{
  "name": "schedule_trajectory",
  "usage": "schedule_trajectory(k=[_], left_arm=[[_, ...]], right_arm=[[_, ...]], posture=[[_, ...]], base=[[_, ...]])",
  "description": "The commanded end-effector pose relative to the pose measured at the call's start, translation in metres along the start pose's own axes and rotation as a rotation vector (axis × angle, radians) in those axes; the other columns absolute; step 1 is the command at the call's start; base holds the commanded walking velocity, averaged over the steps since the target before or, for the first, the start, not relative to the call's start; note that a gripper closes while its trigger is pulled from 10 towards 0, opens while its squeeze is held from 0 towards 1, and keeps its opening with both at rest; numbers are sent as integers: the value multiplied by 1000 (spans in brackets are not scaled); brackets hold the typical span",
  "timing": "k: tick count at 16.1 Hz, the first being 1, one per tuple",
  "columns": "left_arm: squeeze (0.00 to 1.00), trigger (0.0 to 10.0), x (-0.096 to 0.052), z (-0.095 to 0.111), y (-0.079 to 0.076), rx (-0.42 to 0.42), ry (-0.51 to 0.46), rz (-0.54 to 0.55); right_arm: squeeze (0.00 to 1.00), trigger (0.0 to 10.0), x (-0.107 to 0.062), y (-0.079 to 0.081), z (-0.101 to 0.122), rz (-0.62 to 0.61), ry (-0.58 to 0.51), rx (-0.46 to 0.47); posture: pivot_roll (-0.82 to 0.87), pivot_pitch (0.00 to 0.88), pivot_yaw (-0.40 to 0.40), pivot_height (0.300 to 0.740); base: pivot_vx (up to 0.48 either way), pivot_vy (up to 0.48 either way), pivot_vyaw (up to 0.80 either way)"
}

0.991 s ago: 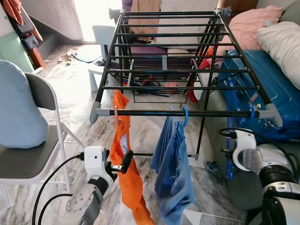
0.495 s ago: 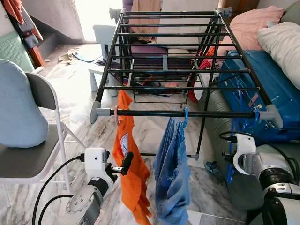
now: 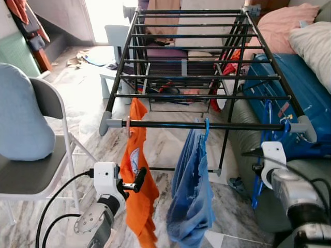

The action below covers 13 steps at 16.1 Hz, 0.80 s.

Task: Hang hanger

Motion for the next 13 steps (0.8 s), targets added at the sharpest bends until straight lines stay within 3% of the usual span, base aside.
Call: schedule_trajectory(k=[1,6,13], left_arm=[[0,10000,2,1,0,13,8,-2],[0,10000,1,15,0,39,-34,-14],[0,10000,-1,18,-2,35,-38,-27]], right_arm=[[1000,10000,-3,1,10,-23,-54,-19],[1000,10000,-27,-4,18,-145,-213,-18],[1000,10000,-52,0,26,-171,-322,-44]], posture=[[-76,0,36,740],[-77,0,59,740],[-88,0,68,740]], base=[[0,0,0],[0,0,0],[0,0,0]])
Point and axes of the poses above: a point about 5 cm out from each wrist's last joint towards the gripper, its own x axis pointing out of the wrist towards the gripper, its own z axis along the axis of the wrist's last joint, y = z × x, the point moved 1 cm from there along x, pointing out of the wrist towards the gripper, and after that the axes turned 5 degrees about -x, right-handed, at the moved point
